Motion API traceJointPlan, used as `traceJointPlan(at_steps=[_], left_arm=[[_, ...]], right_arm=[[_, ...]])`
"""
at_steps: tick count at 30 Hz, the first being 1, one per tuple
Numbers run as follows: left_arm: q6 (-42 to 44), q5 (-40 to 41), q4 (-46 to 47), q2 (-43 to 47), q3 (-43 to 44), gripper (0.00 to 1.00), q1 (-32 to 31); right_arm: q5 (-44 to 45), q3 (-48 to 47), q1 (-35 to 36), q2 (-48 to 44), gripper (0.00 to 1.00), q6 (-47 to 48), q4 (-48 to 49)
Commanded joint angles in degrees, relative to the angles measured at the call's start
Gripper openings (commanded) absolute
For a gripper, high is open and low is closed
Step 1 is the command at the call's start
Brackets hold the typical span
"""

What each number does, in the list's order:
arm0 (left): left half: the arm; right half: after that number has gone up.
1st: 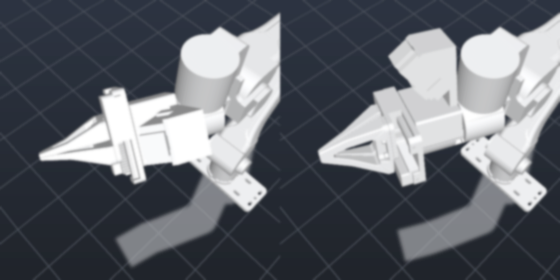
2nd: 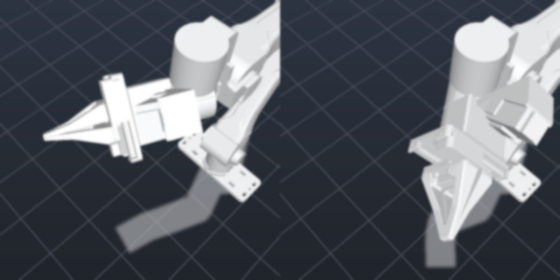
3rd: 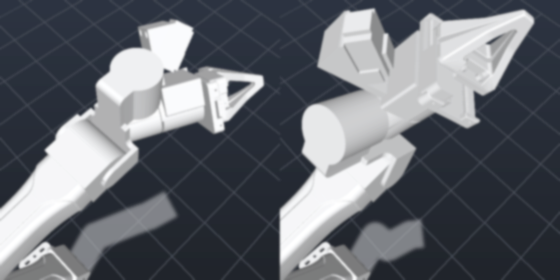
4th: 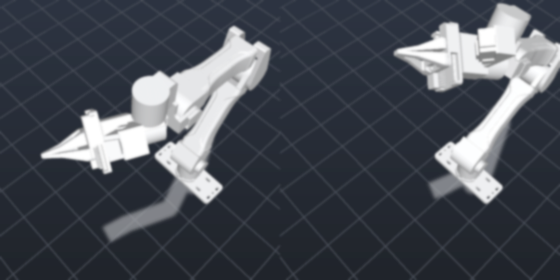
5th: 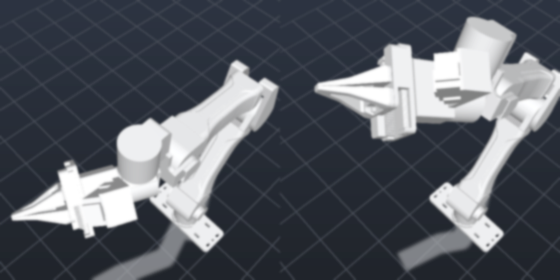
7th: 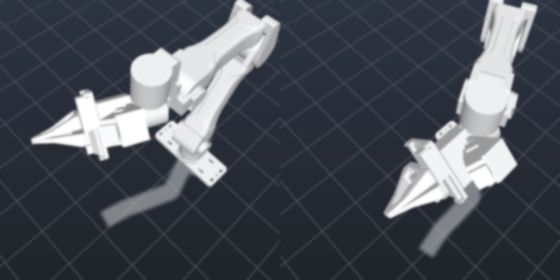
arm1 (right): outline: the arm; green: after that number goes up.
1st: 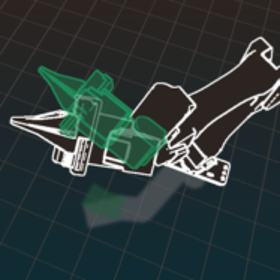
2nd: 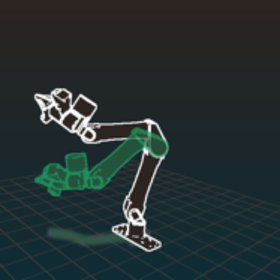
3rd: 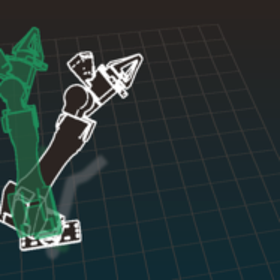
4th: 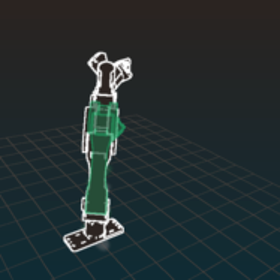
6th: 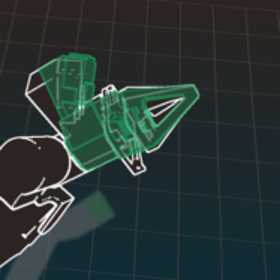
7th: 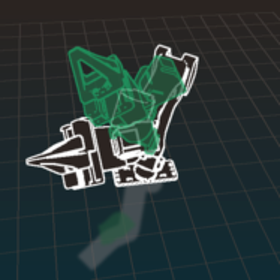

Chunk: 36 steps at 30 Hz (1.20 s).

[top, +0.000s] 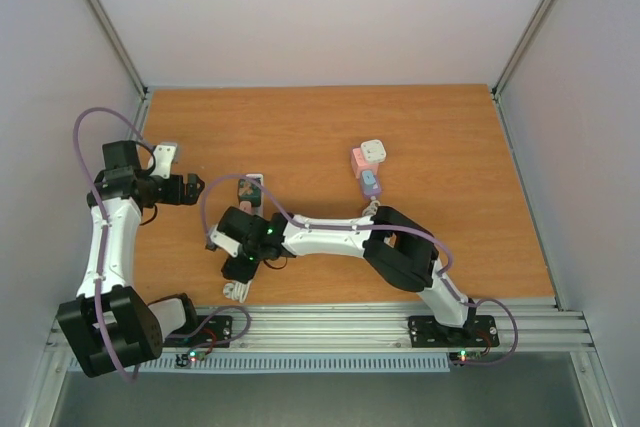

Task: Pull the plug off the socket

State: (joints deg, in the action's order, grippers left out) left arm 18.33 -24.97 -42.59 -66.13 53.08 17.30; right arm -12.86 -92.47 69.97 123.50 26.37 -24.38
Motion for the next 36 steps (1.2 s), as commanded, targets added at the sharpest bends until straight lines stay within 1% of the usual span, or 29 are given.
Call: traceJointPlan(at_steps=[1,13,18,25,29,32,36], left_arm=[[-0.4,0.45,1.72,0.3,0.31,1.0,0.28],[0.68,-1.73,0.26,0.3,1.15,1.0,0.28],[1.24,-2.78,-0.25,-0.13,1.56,1.0,0.28],[3.47,-5.31,-1.21,-0.62,1.92,1.0,0.3],[4.79,-7.19,-2.41,-1.12,2.42,1.0,0.28],[5.24,-8.04,-2.53,-0.84,2.55,1.0,0.28],[5.47,-8.32,-2.29,0.29,2.56,1.0,0.29]], right_arm=[[1.95,3.68,0.15,-0.65,0.63,-0.65,-0.47],[2.41,16.25,-6.08,-8.61,0.63,0.54,-0.08],[2.58,20.26,-10.34,-12.31,0.63,3.24,-1.11],[2.62,24.55,-18.88,-17.42,0.64,7.96,-2.05],[2.42,25.85,-21.67,-20.75,0.66,9.55,-1.99],[1.37,26.03,-22.54,-23.43,0.69,9.2,-0.98],[1.07,25.45,-22.68,-25.88,0.77,6.92,2.64]])
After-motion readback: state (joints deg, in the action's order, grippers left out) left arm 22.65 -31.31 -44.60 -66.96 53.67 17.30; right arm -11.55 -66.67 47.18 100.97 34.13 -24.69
